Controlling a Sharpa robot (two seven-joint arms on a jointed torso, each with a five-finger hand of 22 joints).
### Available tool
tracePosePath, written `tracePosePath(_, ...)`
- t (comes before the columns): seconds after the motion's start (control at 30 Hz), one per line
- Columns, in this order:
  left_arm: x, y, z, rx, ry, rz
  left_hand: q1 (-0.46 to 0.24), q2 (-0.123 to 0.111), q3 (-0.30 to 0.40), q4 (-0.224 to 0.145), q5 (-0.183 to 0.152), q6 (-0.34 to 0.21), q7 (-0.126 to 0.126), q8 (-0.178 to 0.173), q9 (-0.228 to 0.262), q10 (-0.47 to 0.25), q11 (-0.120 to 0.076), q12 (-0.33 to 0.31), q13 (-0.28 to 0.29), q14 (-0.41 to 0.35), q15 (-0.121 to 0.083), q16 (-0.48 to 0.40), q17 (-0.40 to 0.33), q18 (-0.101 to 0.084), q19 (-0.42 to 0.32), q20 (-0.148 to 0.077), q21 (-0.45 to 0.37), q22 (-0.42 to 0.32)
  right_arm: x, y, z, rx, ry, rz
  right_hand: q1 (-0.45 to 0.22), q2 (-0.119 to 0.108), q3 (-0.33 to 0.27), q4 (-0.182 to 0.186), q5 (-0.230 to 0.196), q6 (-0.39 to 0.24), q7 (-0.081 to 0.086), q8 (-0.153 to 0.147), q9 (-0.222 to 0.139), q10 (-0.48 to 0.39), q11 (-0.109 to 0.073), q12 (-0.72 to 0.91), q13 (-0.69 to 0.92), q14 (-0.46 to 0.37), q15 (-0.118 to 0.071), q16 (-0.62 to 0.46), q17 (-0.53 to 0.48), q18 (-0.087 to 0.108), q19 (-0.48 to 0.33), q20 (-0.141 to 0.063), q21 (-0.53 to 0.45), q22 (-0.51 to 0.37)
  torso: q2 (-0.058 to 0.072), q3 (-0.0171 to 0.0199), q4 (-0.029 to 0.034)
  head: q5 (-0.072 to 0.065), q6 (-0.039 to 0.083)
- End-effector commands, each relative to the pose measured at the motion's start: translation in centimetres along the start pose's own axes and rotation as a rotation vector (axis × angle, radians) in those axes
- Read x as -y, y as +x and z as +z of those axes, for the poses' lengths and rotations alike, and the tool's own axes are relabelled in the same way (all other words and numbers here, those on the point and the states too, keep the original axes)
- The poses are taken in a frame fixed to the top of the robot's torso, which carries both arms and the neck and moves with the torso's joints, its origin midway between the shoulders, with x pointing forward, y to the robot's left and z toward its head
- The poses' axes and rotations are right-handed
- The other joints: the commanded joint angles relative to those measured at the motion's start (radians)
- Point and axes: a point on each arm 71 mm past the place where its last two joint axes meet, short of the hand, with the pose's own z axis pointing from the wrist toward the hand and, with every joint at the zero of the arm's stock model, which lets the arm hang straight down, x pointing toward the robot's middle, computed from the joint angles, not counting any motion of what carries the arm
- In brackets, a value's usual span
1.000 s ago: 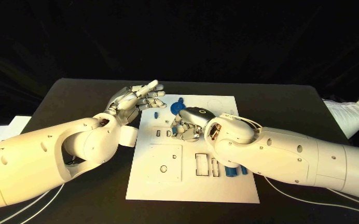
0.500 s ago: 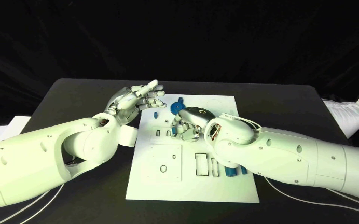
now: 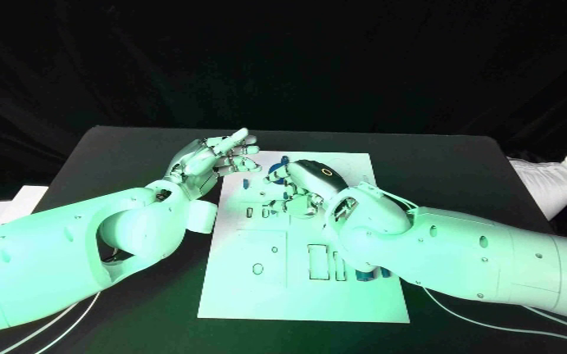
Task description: Assemble the parts on the task board
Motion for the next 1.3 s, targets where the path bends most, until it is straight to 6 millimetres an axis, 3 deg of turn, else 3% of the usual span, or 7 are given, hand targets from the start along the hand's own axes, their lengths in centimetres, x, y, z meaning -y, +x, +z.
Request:
tracePosePath(0.03, 0.0, 0.2, 0.1, -0.021, 0.002, -0.011, 0.003, 0.007, 0.000, -0.005, 0.005, 0.003, 0.007, -0.007, -0.001, -0.003, -0.002, -0.005, -0.002, -0.008, 0.001, -0.001, 0.002, 0.005, -0.007, -0.002, 0.004, 0.002, -0.3, -1.4, -0.9, 0.044, -0.040, 0.060, 0.000, -0.011, -0.009, 0.002, -0.003, -0.004, 0.000, 0.001, 0.001, -0.008, 0.002, -0.003, -0.001, 0.054, 0.005, -0.005, 0.018, 0.000, -0.003, 0.002, -0.005, 0.063, 0.000, -0.0003, 0.0048, 0.001, 0.002)
tracePosePath(0.47, -0.2, -0.7, 0.4, 0.006, -0.022, 0.010, 0.020, 0.011, 0.002, -0.019, 0.006, 0.010, 0.005, -0.009, -0.001, 0.008, -0.006, -0.005, -0.001, 0.006, -0.004, 0.008, 0.010, 0.008, -0.002, -0.003, 0.013, 0.007, 1.4, -7.3, -4.4, -0.005, 0.011, 0.110, 0.010, -0.001, -0.038, 0.018, 0.013, 0.008, -0.003, 0.013, 0.007, -0.009, 0.000, 0.001, 0.000, 0.054, 0.005, -0.006, 0.020, 0.001, -0.004, 0.003, -0.008, 0.061, -0.008, 0.0020, -0.0068, 0.006, 0.007)
tracePosePath(0.63, -0.9, -1.0, 0.5, -0.040, -0.114, 0.103, 0.011, 0.010, -0.014, -0.019, 0.009, 0.040, -0.020, 0.000, 0.003, 0.089, -0.037, 0.037, 0.023, 0.143, -0.043, 0.146, 0.090, 0.011, 0.087, -0.034, 0.100, 0.054, 2.7, -9.0, -5.3, 0.017, 0.049, 0.160, 0.046, 0.025, -0.031, 0.008, 0.033, 0.038, -0.010, 0.033, 0.014, -0.002, -0.007, 0.011, 0.006, 0.055, -0.001, -0.006, 0.021, 0.000, -0.002, -0.001, -0.007, 0.063, -0.012, 0.0055, -0.0043, 0.006, 0.005)
tracePosePath(0.77, -1.2, -1.2, 0.8, -0.120, -0.246, 0.268, 0.003, -0.012, -0.042, -0.024, 0.010, 0.071, -0.057, 0.018, 0.014, 0.191, -0.076, 0.135, 0.091, 0.350, -0.088, 0.648, 0.628, 0.008, 0.206, -0.082, 0.262, 0.165, 3.8, -10.1, -5.9, 0.036, 0.080, 0.211, 0.069, 0.041, -0.023, -0.003, 0.071, 0.069, -0.017, 0.055, 0.020, 0.004, -0.014, 0.019, 0.011, 0.055, -0.007, -0.006, 0.022, 0.000, -0.001, -0.006, -0.007, 0.064, -0.013, 0.0059, -0.0068, 0.009, 0.007)
tracePosePath(0.9, -0.9, -1.3, 1.2, -0.211, -0.381, 0.501, -0.014, -0.005, -0.064, -0.010, 0.006, 0.090, -0.085, 0.059, 0.041, 0.201, -0.101, 0.309, 0.234, 0.434, -0.109, 0.923, 0.979, -0.049, 0.370, -0.108, 0.597, 0.573, 5.1, -10.8, -6.2, 0.052, 0.122, 0.249, 0.072, 0.047, -0.022, -0.005, 0.078, 0.085, -0.022, 0.069, 0.024, 0.005, -0.018, 0.019, 0.011, 0.056, -0.010, -0.005, 0.024, 0.000, 0.000, -0.009, -0.007, 0.065, -0.018, 0.0082, -0.0090, 0.011, 0.005)
tracePosePath(1.07, 0.6, -1.7, 1.7, -0.294, -0.546, 0.826, -0.032, 0.011, -0.091, 0.016, 0.003, 0.097, -0.091, 0.116, 0.078, 0.166, -0.116, 0.542, 0.440, 0.485, -0.117, 1.025, 1.141, -0.084, 0.449, -0.116, 0.764, 0.804, 6.5, -11.3, -6.3, 0.067, 0.162, 0.268, 0.072, 0.048, -0.022, -0.005, 0.081, 0.089, -0.023, 0.072, 0.025, 0.005, -0.019, 0.020, 0.012, 0.056, -0.011, -0.005, 0.025, 0.000, 0.000, -0.010, -0.007, 0.064, -0.022, 0.0117, -0.0185, 0.016, 0.006)
tracePosePath(1.3, 2.5, -1.5, 2.9, -0.304, -0.687, 1.149, -0.105, 0.011, -0.180, 0.106, 0.007, 0.087, -0.114, 0.232, 0.158, 0.146, -0.132, 0.851, 0.750, 0.497, -0.129, 1.043, 1.172, -0.107, 0.497, -0.126, 0.867, 0.956, 7.5, -11.6, -6.2, 0.075, 0.192, 0.269, 0.072, 0.050, -0.022, -0.005, 0.084, 0.091, -0.025, 0.075, 0.026, 0.005, -0.021, 0.020, 0.011, 0.056, -0.012, -0.005, 0.025, -0.001, 0.001, -0.012, -0.007, 0.066, -0.029, 0.0168, -0.0172, 0.017, 0.008)
